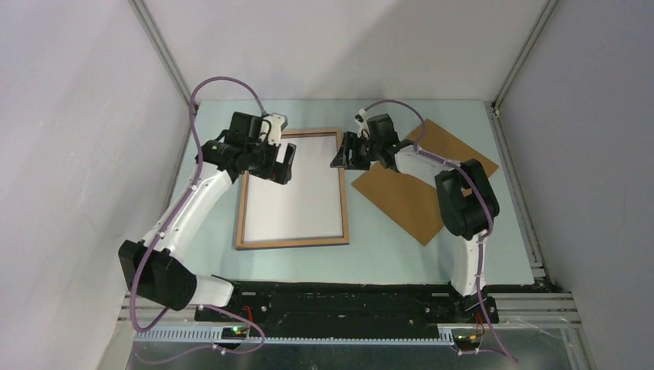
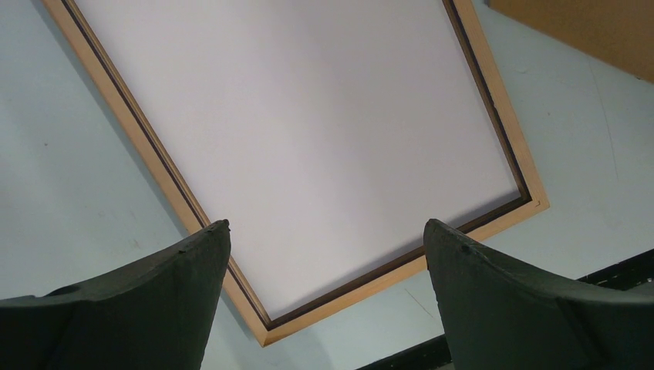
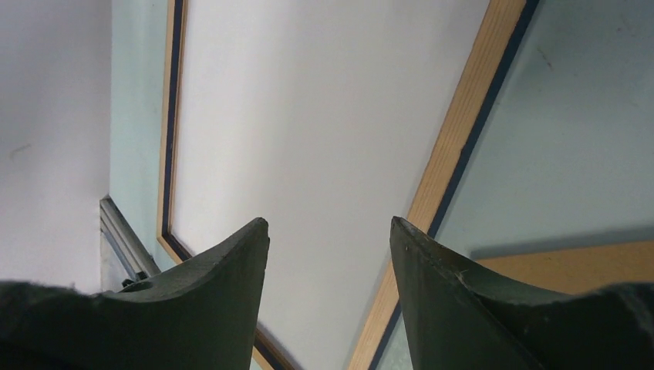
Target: Put the photo into the frame
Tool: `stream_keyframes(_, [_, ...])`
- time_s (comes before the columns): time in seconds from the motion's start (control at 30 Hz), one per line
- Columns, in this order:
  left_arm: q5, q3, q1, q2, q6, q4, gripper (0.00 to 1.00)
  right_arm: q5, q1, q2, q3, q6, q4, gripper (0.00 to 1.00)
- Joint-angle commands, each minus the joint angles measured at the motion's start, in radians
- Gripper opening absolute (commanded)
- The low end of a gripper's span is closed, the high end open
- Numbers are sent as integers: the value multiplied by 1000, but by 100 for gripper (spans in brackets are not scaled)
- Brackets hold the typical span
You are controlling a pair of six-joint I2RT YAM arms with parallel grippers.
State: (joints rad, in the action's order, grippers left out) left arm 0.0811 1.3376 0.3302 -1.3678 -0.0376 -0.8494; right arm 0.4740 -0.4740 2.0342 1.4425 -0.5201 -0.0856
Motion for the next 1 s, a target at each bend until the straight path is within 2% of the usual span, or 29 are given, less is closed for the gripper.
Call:
stream_keyframes(0.0, [-23, -8, -9, 63, -27, 40, 100, -47, 16, -107, -30, 122, -21, 64])
stream_keyframes(0.27, [16, -13, -10, 66, -51, 79, 100, -128, 40, -272, -119, 341, -74, 67])
stream_keyframes(0.43, [75, -10, -9, 51, -76, 121, 100, -253, 41, -452, -273, 497, -54, 70])
stream_keyframes(0.53, [102, -9, -7, 43, -85, 151, 100, -319, 47, -548, -355, 590, -52, 82])
stream_keyframes(0.63, [137, -12, -7, 33, -76, 198, 100, -348, 60, -652, -402, 655, -66, 88])
stream_keyframes(0.7, [158, -16, -7, 25, -61, 226, 100, -346, 85, -706, -425, 662, -87, 91])
stream_keyframes(0.77, [172, -19, -5, 13, -45, 252, 100, -317, 133, -746, -433, 645, -122, 99])
stream_keyframes(0.97, [207, -1, 5, -62, 2, 284, 100, -163, 357, -833, -500, 552, -184, 99])
